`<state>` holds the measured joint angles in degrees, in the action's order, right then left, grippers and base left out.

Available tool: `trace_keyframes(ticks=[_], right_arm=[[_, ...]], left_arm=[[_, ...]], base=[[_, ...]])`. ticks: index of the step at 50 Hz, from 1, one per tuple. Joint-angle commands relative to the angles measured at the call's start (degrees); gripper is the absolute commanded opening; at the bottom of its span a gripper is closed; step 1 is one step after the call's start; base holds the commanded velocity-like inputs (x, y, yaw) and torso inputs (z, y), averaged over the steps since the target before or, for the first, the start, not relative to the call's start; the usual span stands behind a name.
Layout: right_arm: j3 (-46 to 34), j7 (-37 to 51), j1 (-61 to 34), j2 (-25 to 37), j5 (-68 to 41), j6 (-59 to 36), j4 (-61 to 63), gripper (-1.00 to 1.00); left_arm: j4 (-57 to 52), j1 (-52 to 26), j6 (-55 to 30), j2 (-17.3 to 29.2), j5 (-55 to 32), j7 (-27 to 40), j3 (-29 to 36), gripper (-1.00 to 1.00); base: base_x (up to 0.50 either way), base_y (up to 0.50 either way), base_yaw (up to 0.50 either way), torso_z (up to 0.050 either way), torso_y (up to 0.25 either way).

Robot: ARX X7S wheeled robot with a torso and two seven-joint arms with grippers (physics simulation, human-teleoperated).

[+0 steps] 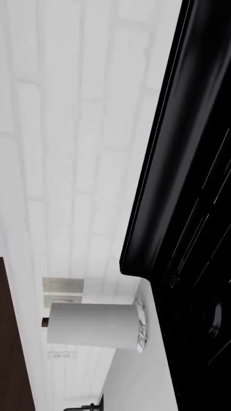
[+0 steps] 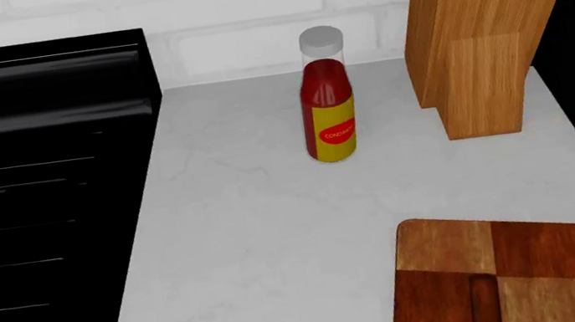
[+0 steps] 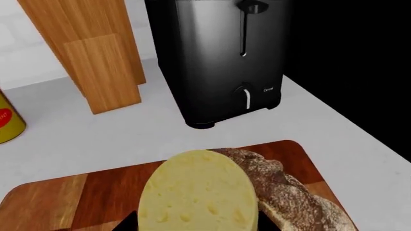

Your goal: Pick up the wedge of cheese and place it on the slice of bread to prepare a simple cheese on bread dish.

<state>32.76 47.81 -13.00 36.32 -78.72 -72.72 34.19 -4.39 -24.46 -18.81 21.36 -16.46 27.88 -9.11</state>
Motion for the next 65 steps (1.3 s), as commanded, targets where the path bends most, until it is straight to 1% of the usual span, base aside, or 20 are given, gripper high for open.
trace_keyframes(ticks=[1,9,15,16,23,27,31,34,37,42,46,51,54,55,60,61,63,65], right_arm=[[-0.8,-0.1,0.4,0.1,1.9,-0.7,-0.7,-1.00],[-1.6,-0.1,0.7,0.3,2.3,-0.6,-0.9,-1.00],[-2.2,1.6,0.6,0.6,1.5,-1.6,-1.2,-1.00],[-2.3,2.4,0.4,0.7,1.1,-2.0,-1.4,1.00],[-2.0,5.9,-0.8,1.7,-2.2,-3.2,-0.5,1.00],[-2.9,9.3,-3.2,3.1,-5.6,-4.5,0.0,1.00],[-4.6,14.6,-6.9,5.0,-10.7,-5.7,-0.2,1.00],[-7.2,21.2,-11.1,7.9,-17.3,-5.8,-0.2,1.00],[-9.4,25.7,-13.7,10.3,-22.3,-5.0,-0.4,1.00],[-12.4,29.7,-17.6,13.1,-27.4,-3.1,-0.2,1.00],[-17.8,33.3,-22.6,15.2,-31.7,-1.4,0.0,1.00],[-22.0,36.2,-27.6,17.2,-35.4,0.5,0.4,1.00],[-26.0,38.6,-32.6,18.8,-38.4,1.9,0.8,1.00],[-26.1,38.5,-33.3,18.6,-38.6,2.3,1.1,1.00],[-34.6,41.6,-43.3,20.3,-42.3,4.9,2.3,1.00],[-37.9,41.9,-45.2,21.2,-42.6,6.1,3.0,1.00],[-41.0,41.9,-46.5,23.1,-43.2,9.6,5.0,1.00],[-45.4,42.1,-50.1,26.5,-44.1,14.0,8.1,1.00]], left_arm=[[0.2,0.0,0.6,-0.1,-0.1,0.0,-0.1,1.00],[0.2,0.0,0.8,-0.1,-0.2,0.1,0.0,1.00],[0.3,0.1,0.9,-0.1,-0.4,-0.1,-0.1,1.00],[0.2,0.0,0.9,0.0,-0.4,-0.1,0.0,1.00],[0.3,0.1,1.0,-0.1,-0.5,0.0,-0.1,1.00],[0.4,0.1,1.2,-0.1,-0.6,0.0,-0.1,1.00],[0.4,0.1,1.3,-0.1,-0.7,0.0,-0.1,1.00],[0.4,0.1,1.4,-0.1,-0.9,-0.1,-0.1,1.00],[0.5,0.1,1.6,-0.1,-1.0,-0.1,-0.2,1.00],[0.4,0.1,1.4,0.0,-1.0,-0.2,0.0,1.00],[0.4,0.1,1.5,-0.1,-0.9,0.1,-0.1,1.00],[0.5,0.1,1.5,0.1,-1.1,-0.2,0.0,1.00],[0.5,0.1,1.6,0.1,-1.1,-0.2,0.1,1.00],[0.5,0.1,1.6,0.2,-1.1,-0.2,0.2,1.00],[0.4,0.1,1.2,0.3,-1.2,-0.3,0.3,1.00],[0.4,0.1,1.1,0.3,-1.1,-0.2,0.3,1.00],[0.4,0.1,1.3,0.2,-1.2,-0.1,0.2,1.00],[0.4,0.1,1.2,0.3,-1.2,-0.2,0.3,1.00]], base=[[0.00,0.00,0.00,0.000,0.000],[0.00,0.00,0.00,0.000,0.000],[0.00,0.00,0.00,0.000,0.000],[-0.01,0.00,0.00,0.000,0.000],[0.00,0.00,0.00,0.000,0.000],[0.00,0.00,0.00,0.000,0.000],[0.00,0.00,0.00,0.000,0.000],[0.00,0.00,0.00,0.000,0.000],[0.00,0.00,0.00,0.000,0.000],[0.00,0.00,0.00,0.000,0.000],[0.00,0.00,0.00,0.000,0.000],[0.00,0.00,0.00,0.000,0.000],[0.00,0.00,0.00,0.000,0.000],[0.00,0.00,0.00,0.000,0.000],[0.00,0.00,0.00,0.000,0.000],[0.00,0.00,0.00,0.000,0.000],[0.00,0.00,0.00,0.000,0.000],[0.00,0.00,0.00,0.000,0.000]])
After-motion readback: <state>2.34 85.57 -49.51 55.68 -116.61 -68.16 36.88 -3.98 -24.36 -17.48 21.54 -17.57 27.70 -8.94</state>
